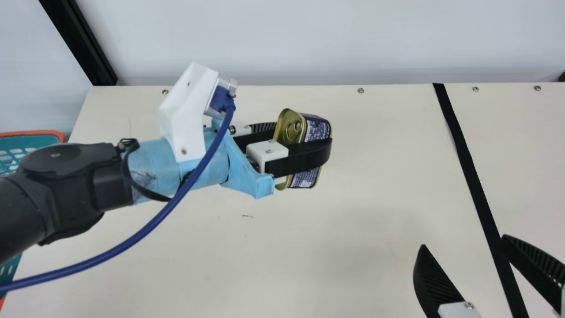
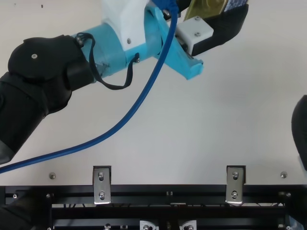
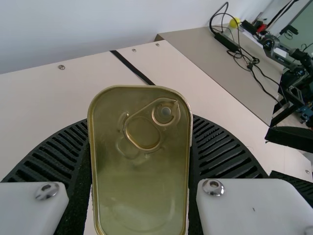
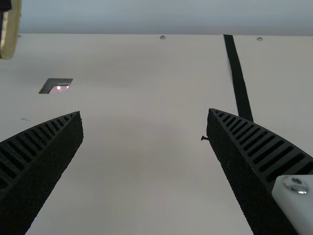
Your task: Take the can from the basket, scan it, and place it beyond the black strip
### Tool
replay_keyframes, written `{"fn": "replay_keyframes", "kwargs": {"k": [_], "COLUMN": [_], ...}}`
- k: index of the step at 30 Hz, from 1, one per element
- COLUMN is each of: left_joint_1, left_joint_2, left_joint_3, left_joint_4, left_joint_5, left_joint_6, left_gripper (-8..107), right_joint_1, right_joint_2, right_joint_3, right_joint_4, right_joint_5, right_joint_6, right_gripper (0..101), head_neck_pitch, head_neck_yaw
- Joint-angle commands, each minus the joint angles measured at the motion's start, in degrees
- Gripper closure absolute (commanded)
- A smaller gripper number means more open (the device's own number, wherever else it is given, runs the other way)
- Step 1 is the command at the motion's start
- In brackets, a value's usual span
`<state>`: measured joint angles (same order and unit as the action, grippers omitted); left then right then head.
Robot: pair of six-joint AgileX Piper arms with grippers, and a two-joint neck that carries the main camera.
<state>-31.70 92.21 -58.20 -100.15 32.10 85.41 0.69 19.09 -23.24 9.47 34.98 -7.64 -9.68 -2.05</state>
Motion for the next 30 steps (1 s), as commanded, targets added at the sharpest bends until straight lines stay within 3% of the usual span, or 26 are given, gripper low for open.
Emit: {"fn": "replay_keyframes", "kwargs": {"k": [1,7,20,30], "left_joint_1": [0.0,0.0,0.0,0.0], "left_joint_2": [0.0,0.0,0.0,0.0], "left_joint_3": [0.0,0.0,0.0,0.0], "left_joint_4": [0.0,0.0,0.0,0.0], "left_joint_5": [0.0,0.0,0.0,0.0], "left_joint_6": [0.0,0.0,0.0,0.0], "left_gripper": [89,89,89,89], "right_joint_1": [1.14,4.17,5.53,11.74], "right_joint_2": [1.84,6.4,7.32,12.72], "right_joint_3": [-0.66,-2.56,-2.27,-1.98], "right_joint_4": [2.07,6.94,7.94,12.38], "right_joint_5": [-0.68,-2.98,-4.09,-10.27], "right_joint_6": [-0.19,-0.58,-0.14,-0.76], "right_gripper": [0,0,0,0], "head_neck_pitch": [-0.87,-0.87,-0.87,-0.87], "head_neck_yaw": [-0.02,-0.02,-0.02,-0.02]}}
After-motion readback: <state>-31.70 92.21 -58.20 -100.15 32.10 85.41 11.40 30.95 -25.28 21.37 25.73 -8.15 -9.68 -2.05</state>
